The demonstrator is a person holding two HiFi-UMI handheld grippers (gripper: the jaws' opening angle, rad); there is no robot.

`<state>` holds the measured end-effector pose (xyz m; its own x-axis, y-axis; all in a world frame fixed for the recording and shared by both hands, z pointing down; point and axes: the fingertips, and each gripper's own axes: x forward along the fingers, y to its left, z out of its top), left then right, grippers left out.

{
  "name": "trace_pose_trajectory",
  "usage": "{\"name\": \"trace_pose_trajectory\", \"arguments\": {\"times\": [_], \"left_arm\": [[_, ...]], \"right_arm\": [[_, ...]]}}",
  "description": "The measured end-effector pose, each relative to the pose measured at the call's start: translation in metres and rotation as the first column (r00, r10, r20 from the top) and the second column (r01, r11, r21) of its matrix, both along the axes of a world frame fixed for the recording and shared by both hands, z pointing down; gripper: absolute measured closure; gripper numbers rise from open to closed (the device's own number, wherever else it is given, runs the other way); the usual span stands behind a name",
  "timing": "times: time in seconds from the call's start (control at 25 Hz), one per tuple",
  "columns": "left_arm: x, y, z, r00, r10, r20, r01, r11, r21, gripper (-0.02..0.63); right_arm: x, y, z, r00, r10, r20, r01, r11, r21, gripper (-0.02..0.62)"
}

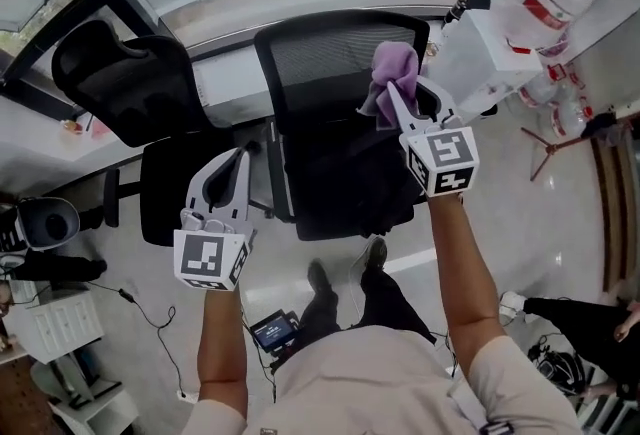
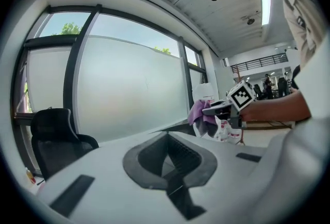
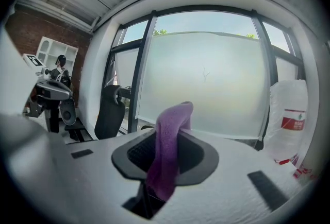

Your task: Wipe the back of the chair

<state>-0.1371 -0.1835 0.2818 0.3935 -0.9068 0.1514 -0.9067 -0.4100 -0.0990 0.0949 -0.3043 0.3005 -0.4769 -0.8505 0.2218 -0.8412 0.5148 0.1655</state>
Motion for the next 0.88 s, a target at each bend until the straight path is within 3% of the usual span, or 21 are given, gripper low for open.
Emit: {"name": "trace_pose_trajectory", "arguments": {"times": [0.64, 0.88], "left_arm": [[-0.055, -0.086, 0.093, 0.975, -0.22, -0.02, 0.218, 0.973, -0.07, 0.597], [-0.047, -0.118, 0.131, 0.965, -0.26, -0.041, 0.257, 0.964, -0.074, 0.597]], "right_arm": [[-0.128, -0.144, 0.157, 0.968, -0.195, -0.157, 0.199, 0.98, 0.005, 0.515], [-0.165, -0.173, 0.212, 0.942, -0.256, -0.219, 0.263, 0.965, 0.0, 0.515]]}}
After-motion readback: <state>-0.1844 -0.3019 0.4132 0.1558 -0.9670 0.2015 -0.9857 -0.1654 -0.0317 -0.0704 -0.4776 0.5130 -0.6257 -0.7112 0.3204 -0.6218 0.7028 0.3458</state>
